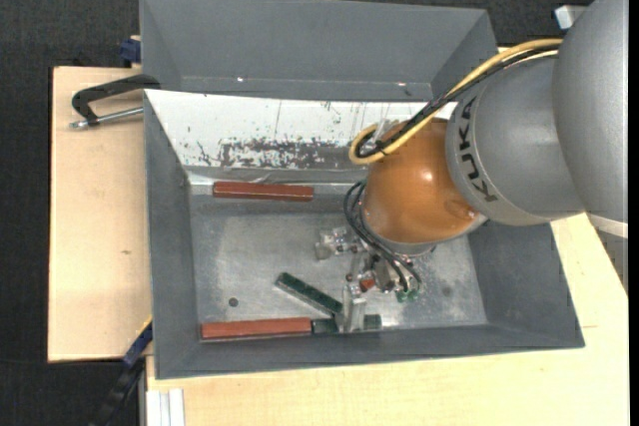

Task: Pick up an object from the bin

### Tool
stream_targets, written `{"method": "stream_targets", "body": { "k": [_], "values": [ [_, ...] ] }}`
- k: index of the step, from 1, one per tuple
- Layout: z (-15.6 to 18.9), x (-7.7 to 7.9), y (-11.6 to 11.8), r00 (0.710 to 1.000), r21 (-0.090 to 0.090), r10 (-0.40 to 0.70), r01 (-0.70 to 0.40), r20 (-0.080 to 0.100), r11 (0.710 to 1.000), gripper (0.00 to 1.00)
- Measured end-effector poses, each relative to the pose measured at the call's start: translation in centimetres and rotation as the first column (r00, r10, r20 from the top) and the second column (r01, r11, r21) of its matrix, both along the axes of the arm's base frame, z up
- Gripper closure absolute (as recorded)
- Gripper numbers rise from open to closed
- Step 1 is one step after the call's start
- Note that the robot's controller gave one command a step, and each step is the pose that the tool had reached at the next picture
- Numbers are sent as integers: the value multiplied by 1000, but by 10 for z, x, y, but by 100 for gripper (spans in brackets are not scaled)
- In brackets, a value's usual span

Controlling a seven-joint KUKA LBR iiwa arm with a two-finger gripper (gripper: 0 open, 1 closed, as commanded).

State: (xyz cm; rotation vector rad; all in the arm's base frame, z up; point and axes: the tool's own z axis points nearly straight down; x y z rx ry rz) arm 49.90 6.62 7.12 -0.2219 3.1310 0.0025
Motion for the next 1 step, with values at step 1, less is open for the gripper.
{"method": "stream_targets", "body": {
  "k": [1],
  "values": [
    [0, 0, 0, 1000, 0, 0, 0, 1, 1000, 0]
  ]
}}
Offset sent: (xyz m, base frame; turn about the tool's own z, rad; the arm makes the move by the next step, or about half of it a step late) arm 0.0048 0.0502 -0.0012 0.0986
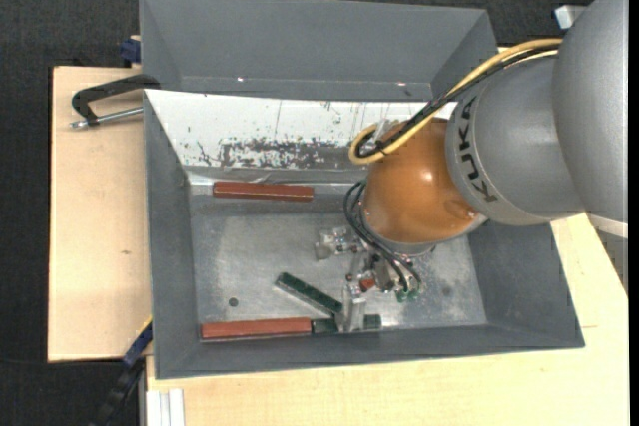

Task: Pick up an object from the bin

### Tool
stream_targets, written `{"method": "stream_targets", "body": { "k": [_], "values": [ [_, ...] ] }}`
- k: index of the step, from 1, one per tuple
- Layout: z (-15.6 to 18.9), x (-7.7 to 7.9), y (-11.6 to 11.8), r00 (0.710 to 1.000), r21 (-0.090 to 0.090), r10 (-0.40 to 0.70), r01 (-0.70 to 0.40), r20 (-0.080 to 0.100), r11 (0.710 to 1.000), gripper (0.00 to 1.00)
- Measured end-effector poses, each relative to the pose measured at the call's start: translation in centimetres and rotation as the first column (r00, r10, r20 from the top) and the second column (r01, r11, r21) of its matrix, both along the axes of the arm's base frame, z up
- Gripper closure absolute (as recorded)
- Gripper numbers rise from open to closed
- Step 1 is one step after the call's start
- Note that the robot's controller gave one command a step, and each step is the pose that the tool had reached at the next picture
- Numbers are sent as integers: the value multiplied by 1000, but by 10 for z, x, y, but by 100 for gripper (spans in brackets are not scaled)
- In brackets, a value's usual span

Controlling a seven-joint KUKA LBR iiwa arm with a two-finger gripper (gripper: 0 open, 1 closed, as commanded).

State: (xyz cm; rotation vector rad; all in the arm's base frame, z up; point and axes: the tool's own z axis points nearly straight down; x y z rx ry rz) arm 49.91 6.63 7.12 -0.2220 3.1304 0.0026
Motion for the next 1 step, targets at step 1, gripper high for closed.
{"method": "stream_targets", "body": {
  "k": [1],
  "values": [
    [0, 5, 52, 995, 1, -97, 97, 0, 995, 100]
  ]
}}
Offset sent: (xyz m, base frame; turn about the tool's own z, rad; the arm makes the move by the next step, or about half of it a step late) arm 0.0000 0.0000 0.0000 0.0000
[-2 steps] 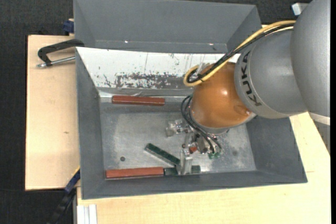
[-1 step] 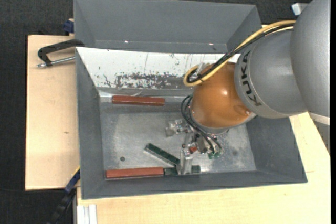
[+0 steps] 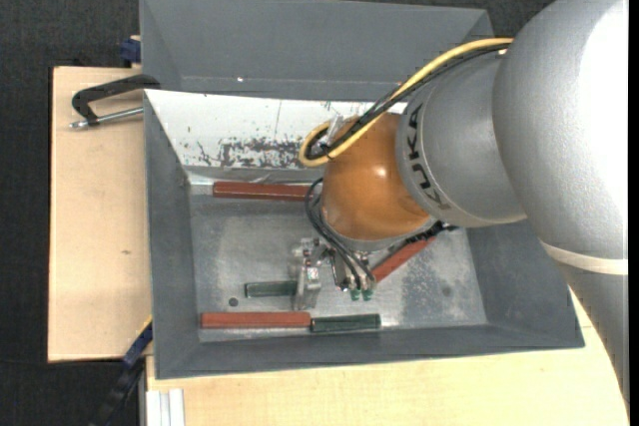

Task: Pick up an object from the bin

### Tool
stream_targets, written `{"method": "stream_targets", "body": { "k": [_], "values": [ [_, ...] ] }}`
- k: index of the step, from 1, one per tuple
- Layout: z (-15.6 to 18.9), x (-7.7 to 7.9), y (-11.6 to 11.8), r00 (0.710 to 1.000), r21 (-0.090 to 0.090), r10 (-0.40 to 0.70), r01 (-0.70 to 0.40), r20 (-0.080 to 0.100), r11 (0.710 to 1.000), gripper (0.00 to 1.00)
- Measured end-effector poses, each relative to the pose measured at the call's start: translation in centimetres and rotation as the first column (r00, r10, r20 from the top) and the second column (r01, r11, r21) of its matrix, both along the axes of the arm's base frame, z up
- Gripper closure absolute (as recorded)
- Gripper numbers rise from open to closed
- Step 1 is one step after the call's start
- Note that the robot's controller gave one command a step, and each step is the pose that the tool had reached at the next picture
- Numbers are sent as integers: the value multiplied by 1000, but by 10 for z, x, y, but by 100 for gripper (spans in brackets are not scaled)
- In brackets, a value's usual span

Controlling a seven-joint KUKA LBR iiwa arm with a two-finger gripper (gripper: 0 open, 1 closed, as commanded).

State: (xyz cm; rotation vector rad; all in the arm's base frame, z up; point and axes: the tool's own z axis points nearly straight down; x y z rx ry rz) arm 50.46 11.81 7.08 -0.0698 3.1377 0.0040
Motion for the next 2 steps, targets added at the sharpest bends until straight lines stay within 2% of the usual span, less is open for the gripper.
{"method": "stream_targets", "body": {
  "k": [1, 2],
  "values": [
    [0, 0, 0, 1000, 0, -1, 1, 0, 1000, 100],
    [153, 14, 7, 995, -1, 101, -101, 3, 995, 100]
  ]
}}
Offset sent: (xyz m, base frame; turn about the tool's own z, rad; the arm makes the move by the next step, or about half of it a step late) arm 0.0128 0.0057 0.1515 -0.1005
